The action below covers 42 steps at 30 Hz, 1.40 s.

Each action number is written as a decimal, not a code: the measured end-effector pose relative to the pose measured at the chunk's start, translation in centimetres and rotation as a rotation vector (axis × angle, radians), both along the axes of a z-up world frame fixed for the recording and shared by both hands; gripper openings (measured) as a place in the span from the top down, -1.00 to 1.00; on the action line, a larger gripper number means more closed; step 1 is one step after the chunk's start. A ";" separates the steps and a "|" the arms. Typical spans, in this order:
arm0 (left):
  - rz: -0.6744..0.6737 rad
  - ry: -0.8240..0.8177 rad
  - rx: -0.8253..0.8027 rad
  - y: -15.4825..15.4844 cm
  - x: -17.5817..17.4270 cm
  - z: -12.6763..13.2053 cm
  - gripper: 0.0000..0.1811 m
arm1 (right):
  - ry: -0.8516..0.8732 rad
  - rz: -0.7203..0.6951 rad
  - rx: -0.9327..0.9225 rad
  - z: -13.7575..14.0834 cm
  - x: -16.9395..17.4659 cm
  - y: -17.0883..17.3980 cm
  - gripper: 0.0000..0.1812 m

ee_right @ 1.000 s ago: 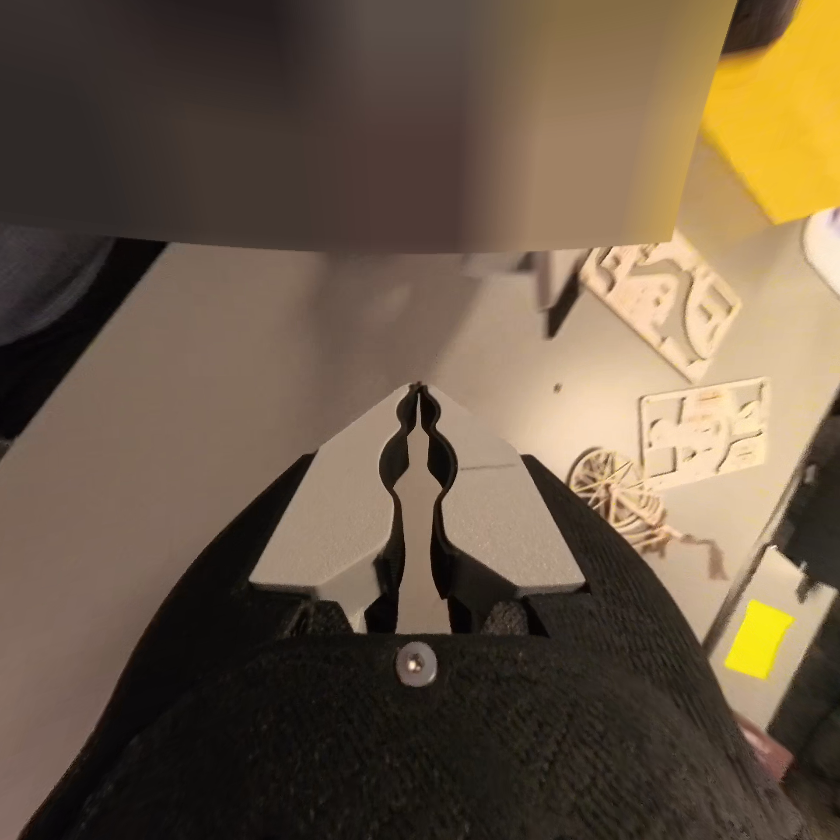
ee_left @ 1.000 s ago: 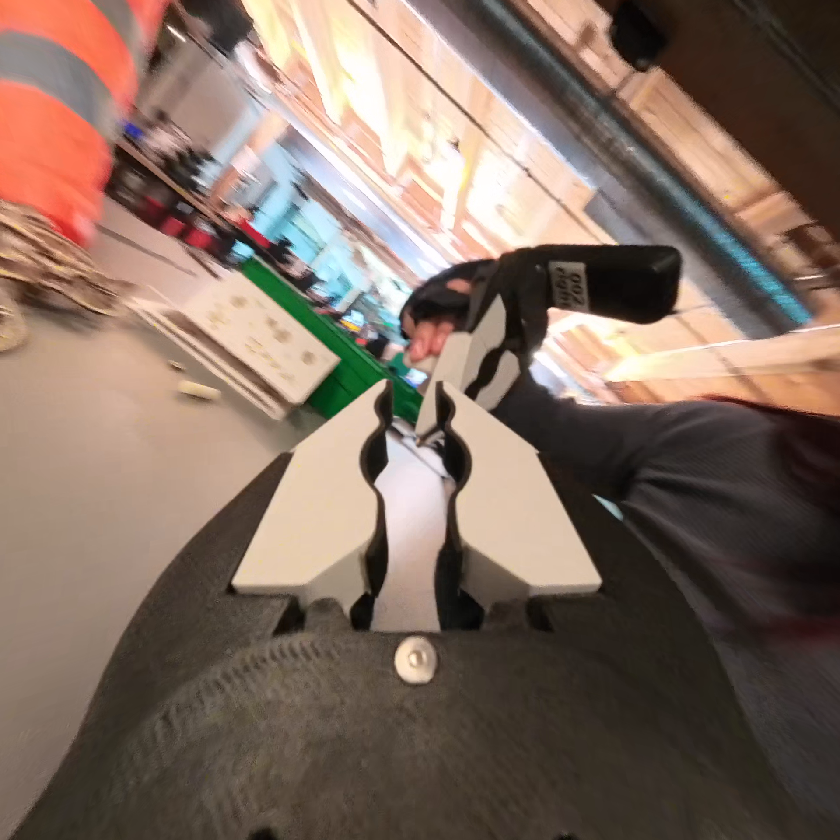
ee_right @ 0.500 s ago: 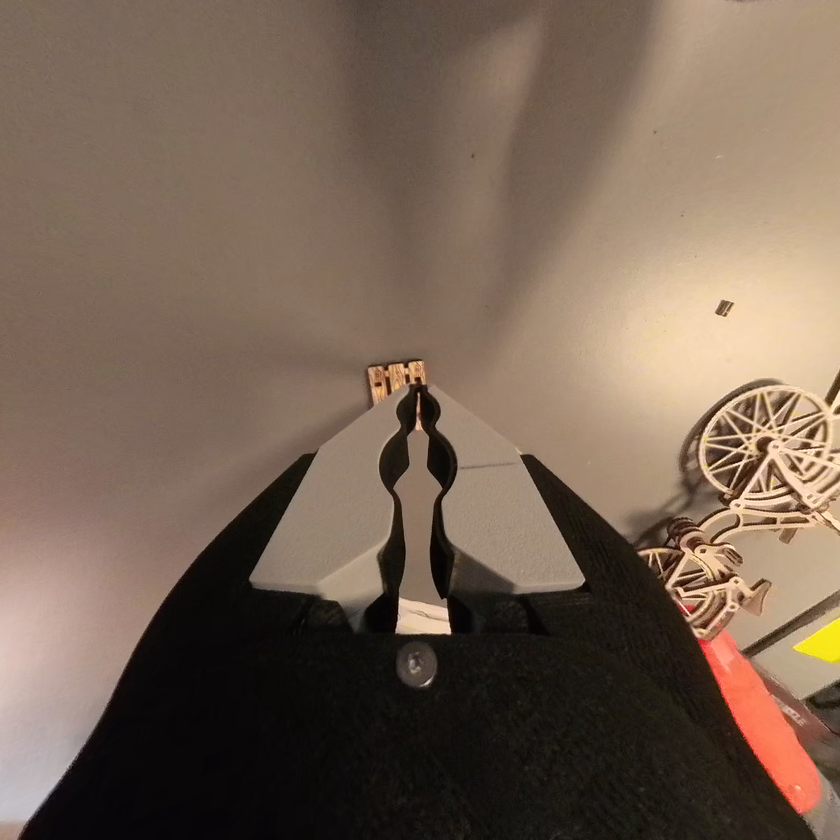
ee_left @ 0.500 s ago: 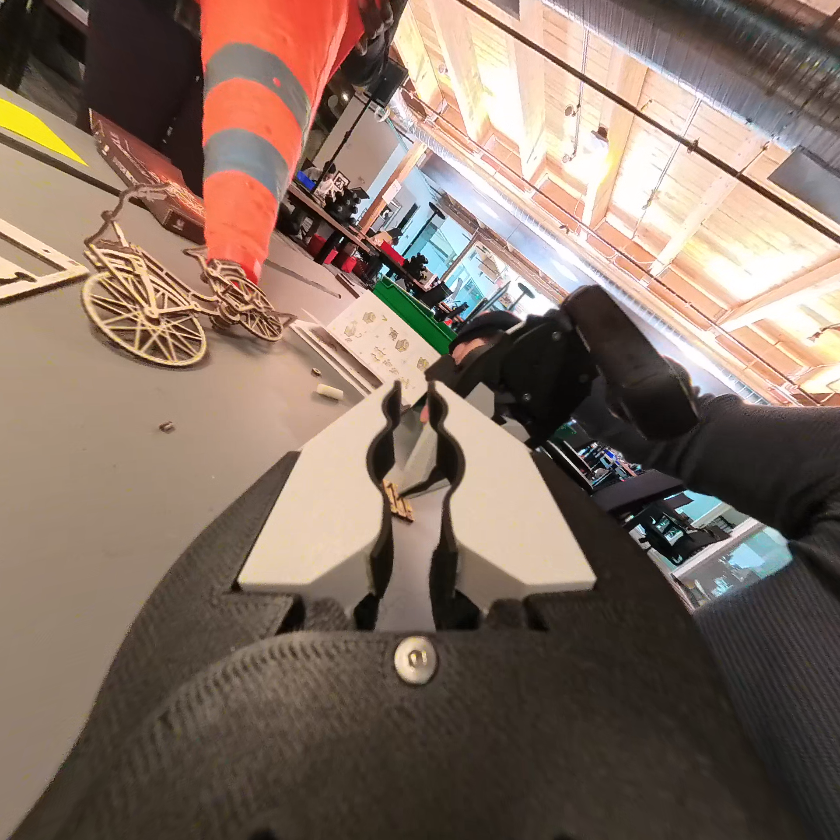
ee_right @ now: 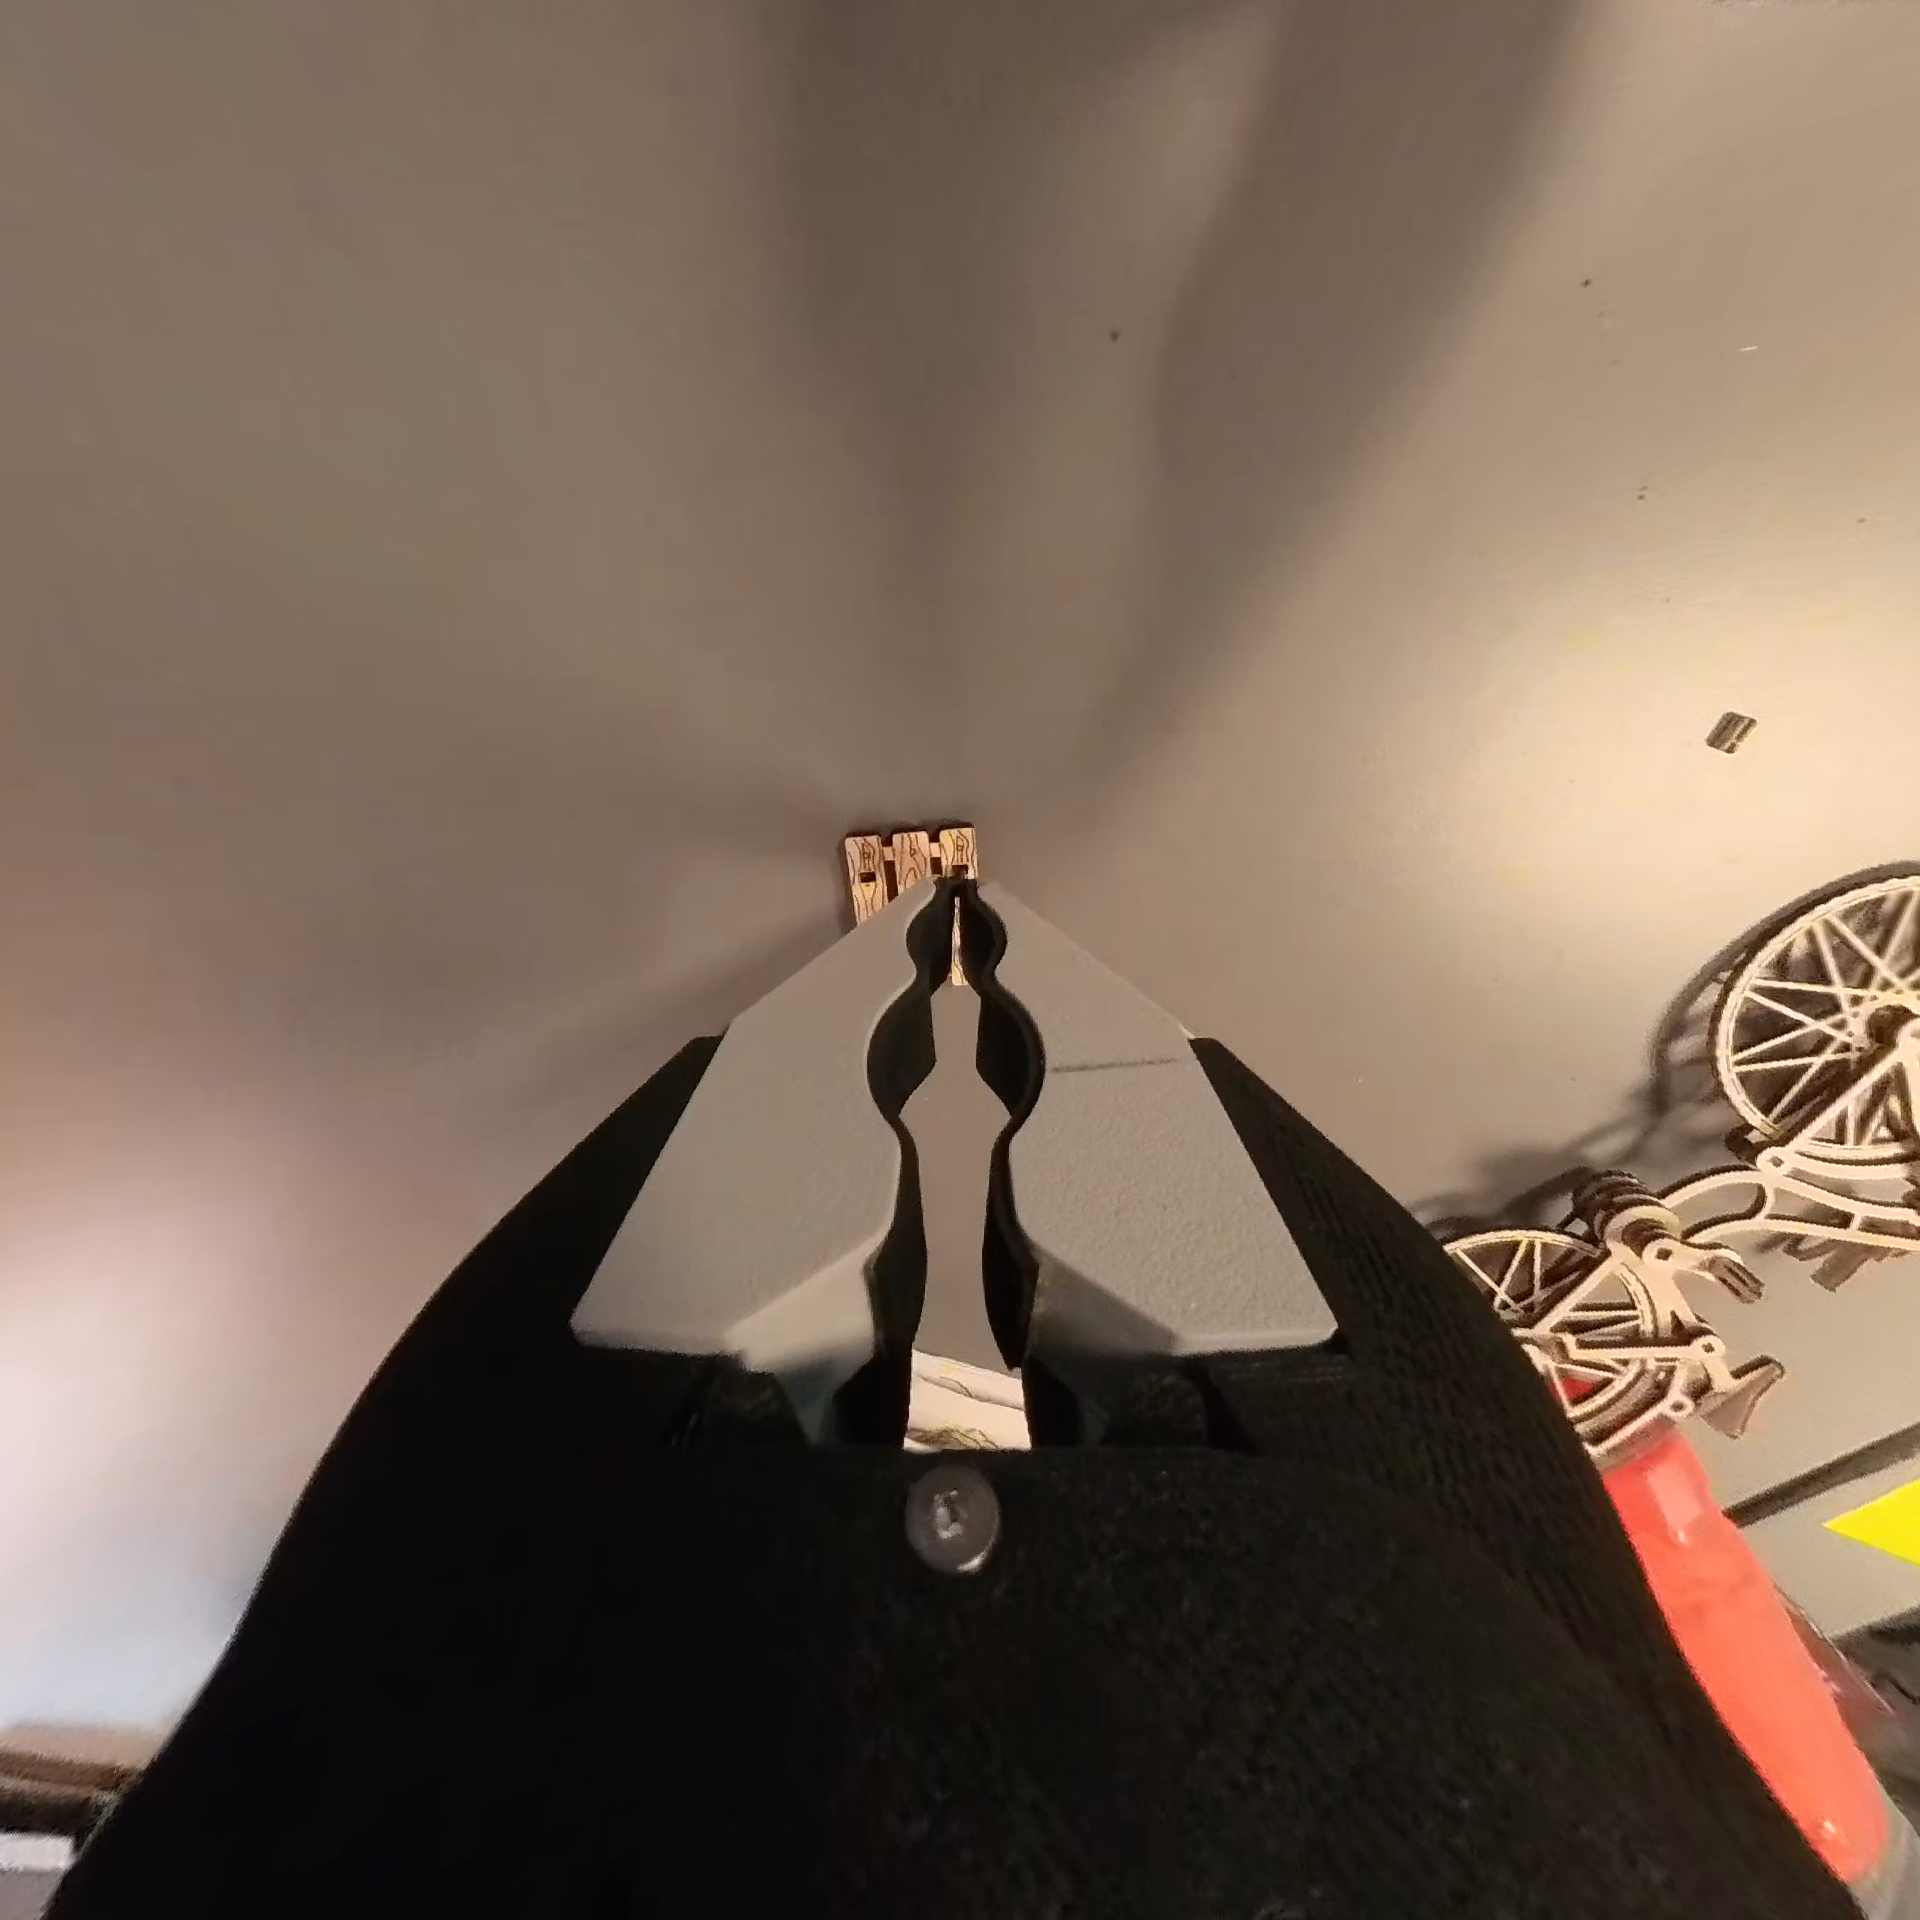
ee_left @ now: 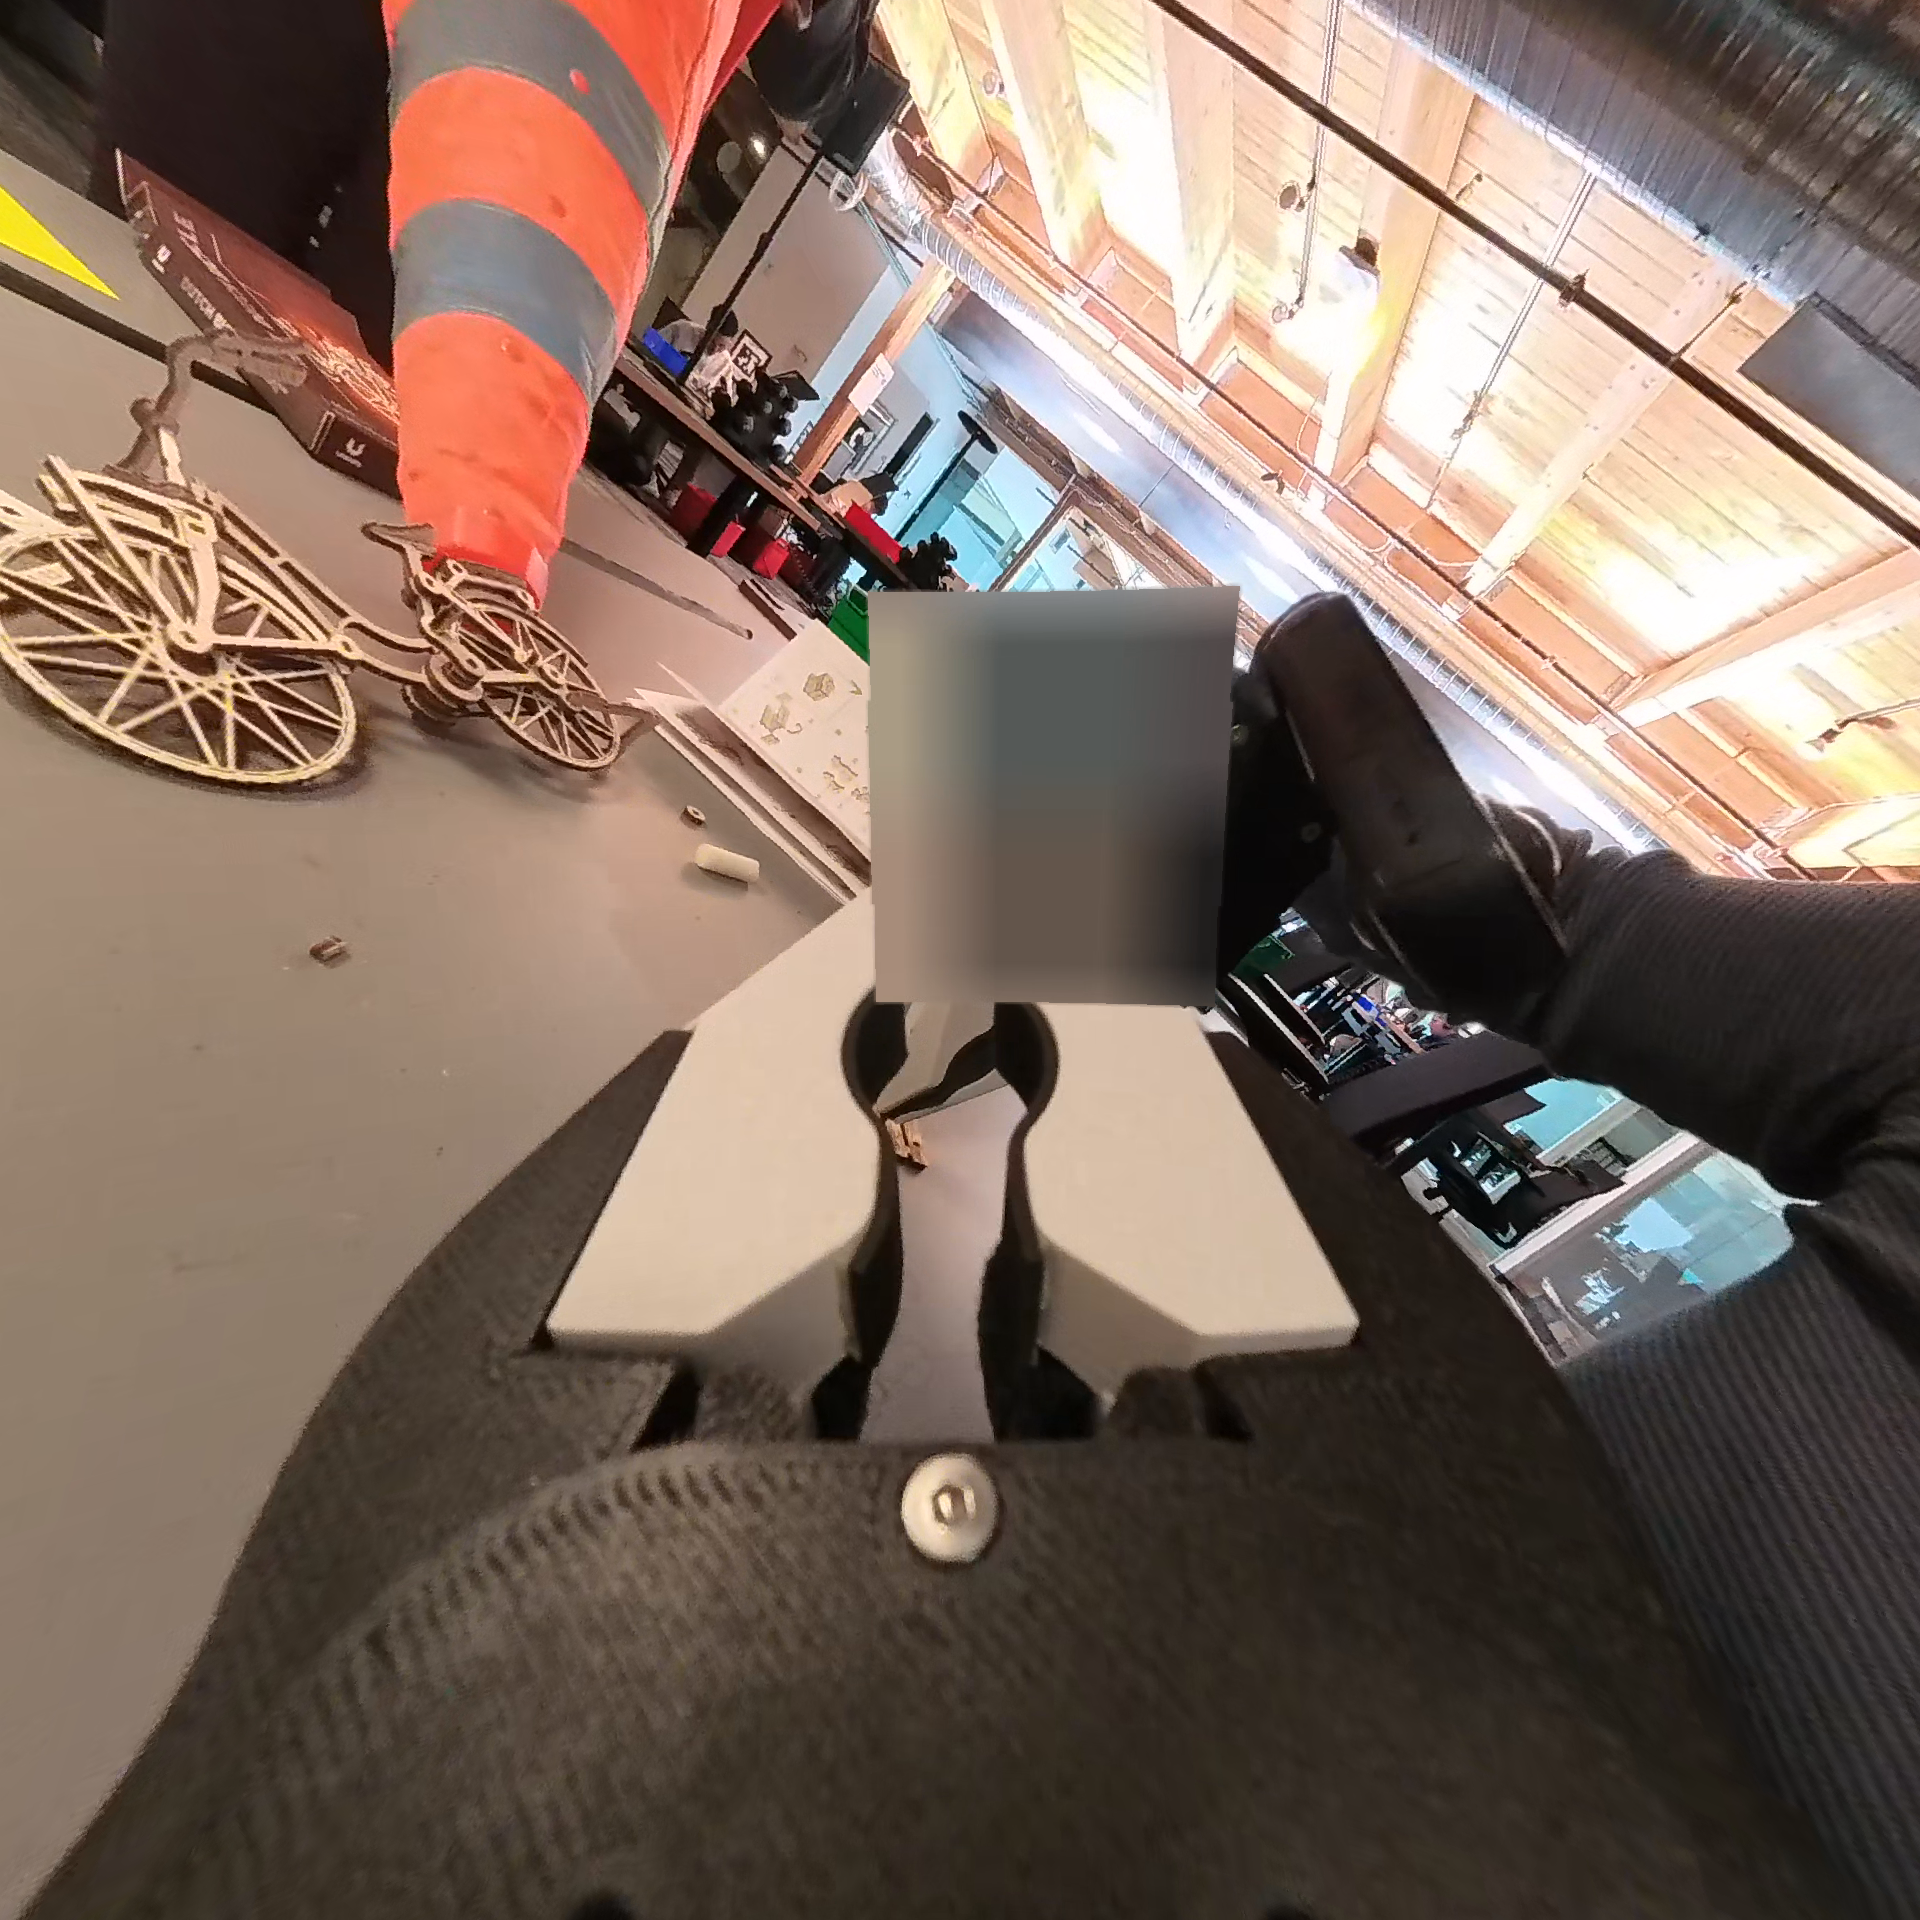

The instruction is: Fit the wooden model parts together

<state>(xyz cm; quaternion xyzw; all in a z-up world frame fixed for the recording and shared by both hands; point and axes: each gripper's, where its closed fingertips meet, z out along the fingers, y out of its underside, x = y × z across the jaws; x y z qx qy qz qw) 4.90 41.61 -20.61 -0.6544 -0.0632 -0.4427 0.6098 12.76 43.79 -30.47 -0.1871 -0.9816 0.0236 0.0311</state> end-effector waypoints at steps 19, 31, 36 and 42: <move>0.016 -0.004 0.018 -0.1 -0.4 0.4 0.95 | -0.100 -0.032 0.040 -0.1 -0.2 0.1 1.00; 0.080 0.221 -0.024 0.1 -0.1 -0.7 0.96 | -0.038 -0.076 0.084 0.1 -0.5 0.8 1.00; -0.021 0.410 -0.010 -0.1 2.7 -1.6 0.94 | 0.014 -0.133 0.057 0.9 -1.0 0.9 1.00; -0.102 0.624 0.030 -0.4 5.3 -2.7 0.90 | 0.140 -0.211 -0.121 4.4 -2.6 -1.0 1.00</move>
